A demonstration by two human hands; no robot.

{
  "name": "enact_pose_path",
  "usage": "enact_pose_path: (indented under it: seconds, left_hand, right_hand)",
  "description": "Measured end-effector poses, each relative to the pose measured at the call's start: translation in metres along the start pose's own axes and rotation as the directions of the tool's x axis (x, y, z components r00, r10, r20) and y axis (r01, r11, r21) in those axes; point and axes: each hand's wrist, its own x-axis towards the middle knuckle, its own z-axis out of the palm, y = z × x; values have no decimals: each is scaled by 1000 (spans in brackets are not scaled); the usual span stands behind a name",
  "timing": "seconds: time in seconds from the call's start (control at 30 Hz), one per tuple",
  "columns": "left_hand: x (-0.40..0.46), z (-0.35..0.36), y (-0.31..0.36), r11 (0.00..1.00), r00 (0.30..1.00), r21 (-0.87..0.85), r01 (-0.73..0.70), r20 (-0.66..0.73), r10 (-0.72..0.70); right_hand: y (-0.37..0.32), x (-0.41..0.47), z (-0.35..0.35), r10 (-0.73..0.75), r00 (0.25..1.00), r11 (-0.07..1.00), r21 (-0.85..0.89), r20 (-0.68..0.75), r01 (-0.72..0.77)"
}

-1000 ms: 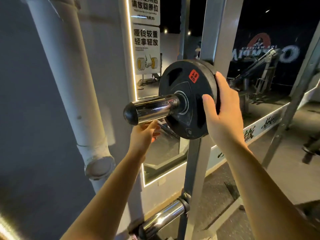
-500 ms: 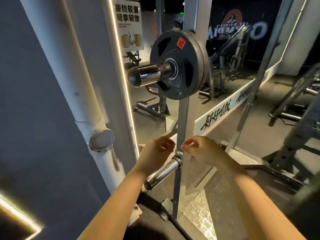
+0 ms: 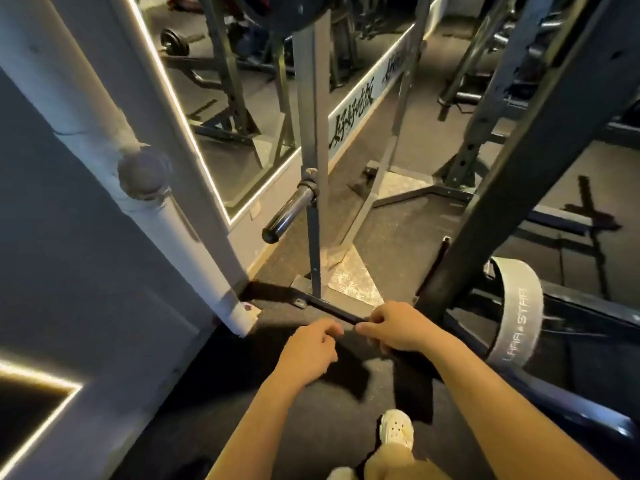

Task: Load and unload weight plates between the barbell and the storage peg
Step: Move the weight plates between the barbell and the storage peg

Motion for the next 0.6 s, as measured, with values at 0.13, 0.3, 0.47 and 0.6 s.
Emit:
enact_pose_path:
  seconds: [0.13, 0.3, 0.47, 0.6]
  left_hand:
    - [0, 48, 14, 992, 977, 99, -80, 207, 58]
    - [0, 117, 55, 963, 929, 168, -209, 340, 143]
    - [-11, 204, 109, 913, 847, 202, -354, 484, 221]
    - [-45, 295, 163, 871, 765, 198, -450, 588, 262]
  right_hand:
    - [75, -35, 21, 157, 987, 980, 115, 39, -161]
    - [161, -86, 45, 360, 932, 885, 297, 49, -358]
    - [249, -156, 64, 451, 892, 764, 504, 28, -403]
    - [337, -236, 80, 541, 841, 624, 666, 10, -409]
